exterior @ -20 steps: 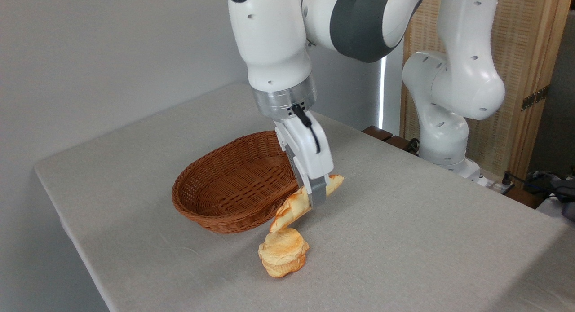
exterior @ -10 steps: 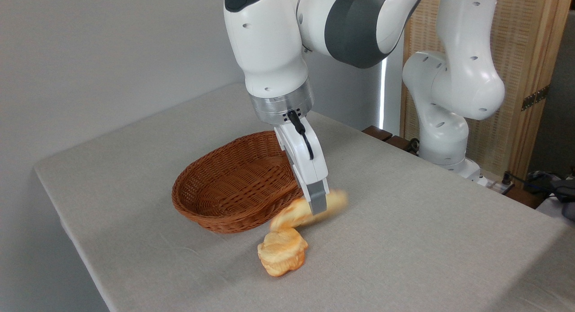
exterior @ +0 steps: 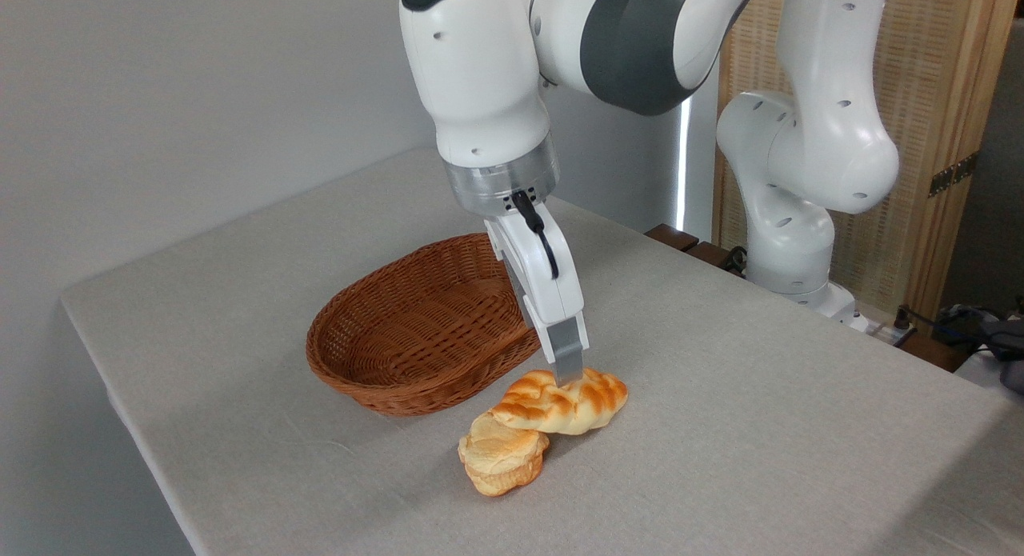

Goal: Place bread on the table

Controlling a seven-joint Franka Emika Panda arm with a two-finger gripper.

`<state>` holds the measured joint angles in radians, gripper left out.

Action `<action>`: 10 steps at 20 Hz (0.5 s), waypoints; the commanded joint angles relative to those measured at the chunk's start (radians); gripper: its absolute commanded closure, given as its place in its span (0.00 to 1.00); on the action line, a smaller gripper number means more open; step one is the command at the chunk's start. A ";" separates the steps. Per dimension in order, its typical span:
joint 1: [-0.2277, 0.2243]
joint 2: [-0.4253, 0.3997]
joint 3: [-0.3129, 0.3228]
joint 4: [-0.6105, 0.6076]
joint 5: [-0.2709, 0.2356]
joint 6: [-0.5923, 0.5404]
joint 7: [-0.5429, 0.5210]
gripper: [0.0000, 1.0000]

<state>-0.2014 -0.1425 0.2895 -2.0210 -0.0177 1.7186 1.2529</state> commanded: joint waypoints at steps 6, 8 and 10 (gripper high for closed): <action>-0.009 -0.011 -0.013 0.070 -0.045 0.082 -0.139 0.00; -0.010 -0.009 -0.027 0.082 -0.045 0.098 -0.190 0.00; -0.010 -0.005 -0.035 0.096 -0.060 0.124 -0.251 0.00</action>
<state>-0.2052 -0.1490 0.2644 -1.9485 -0.0521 1.8123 1.0865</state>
